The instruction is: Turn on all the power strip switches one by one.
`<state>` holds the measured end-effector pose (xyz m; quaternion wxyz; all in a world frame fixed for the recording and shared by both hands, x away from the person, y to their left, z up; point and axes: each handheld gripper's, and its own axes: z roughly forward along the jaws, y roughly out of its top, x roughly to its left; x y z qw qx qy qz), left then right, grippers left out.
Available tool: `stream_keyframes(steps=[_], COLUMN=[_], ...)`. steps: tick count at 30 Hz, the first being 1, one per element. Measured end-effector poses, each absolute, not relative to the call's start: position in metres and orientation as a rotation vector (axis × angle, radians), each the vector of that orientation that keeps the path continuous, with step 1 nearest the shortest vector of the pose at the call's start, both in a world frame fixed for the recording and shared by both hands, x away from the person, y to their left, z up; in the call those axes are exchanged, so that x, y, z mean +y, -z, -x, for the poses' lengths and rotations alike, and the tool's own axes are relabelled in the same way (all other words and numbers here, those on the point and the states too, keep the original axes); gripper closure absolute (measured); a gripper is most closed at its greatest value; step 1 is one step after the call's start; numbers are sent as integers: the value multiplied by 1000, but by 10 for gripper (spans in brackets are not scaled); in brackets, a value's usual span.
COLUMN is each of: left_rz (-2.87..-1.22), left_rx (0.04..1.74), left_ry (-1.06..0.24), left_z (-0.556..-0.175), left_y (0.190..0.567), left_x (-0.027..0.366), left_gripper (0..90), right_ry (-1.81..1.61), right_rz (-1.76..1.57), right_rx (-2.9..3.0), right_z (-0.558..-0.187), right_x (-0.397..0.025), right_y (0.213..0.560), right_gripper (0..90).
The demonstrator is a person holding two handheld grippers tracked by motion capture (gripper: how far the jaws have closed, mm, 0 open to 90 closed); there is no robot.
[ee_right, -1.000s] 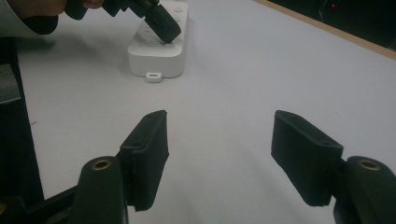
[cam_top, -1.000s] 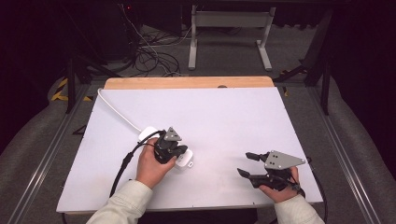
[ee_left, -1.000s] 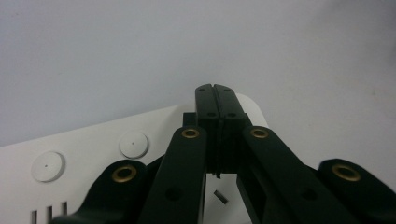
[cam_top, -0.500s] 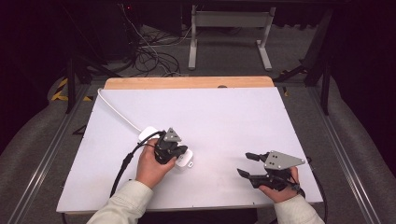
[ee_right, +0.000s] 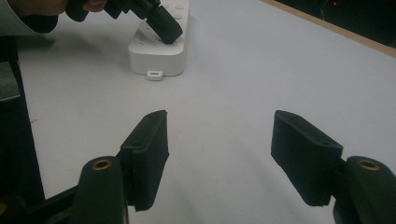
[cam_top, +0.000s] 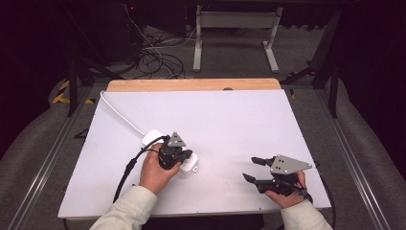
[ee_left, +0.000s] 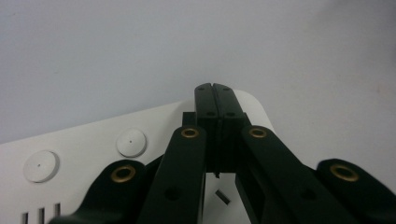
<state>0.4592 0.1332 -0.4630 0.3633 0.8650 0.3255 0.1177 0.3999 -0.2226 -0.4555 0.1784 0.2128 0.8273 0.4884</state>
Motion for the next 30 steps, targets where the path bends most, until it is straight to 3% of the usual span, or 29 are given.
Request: stream_keyframes(steps=[12, 30], left_rz=[-2110, -2147], left_rx=[836, 853], left_ry=[-322, -406], left_z=[-454, -457], left_y=[447, 442], left_x=[140, 152], left_gripper=[900, 900], right_ry=[-1386, -1388], right_rz=[-605, -602], right_rx=[2336, 2339], right_z=[-400, -401], right_x=[-224, -224], right_y=[456, 456], right_gripper=[370, 370])
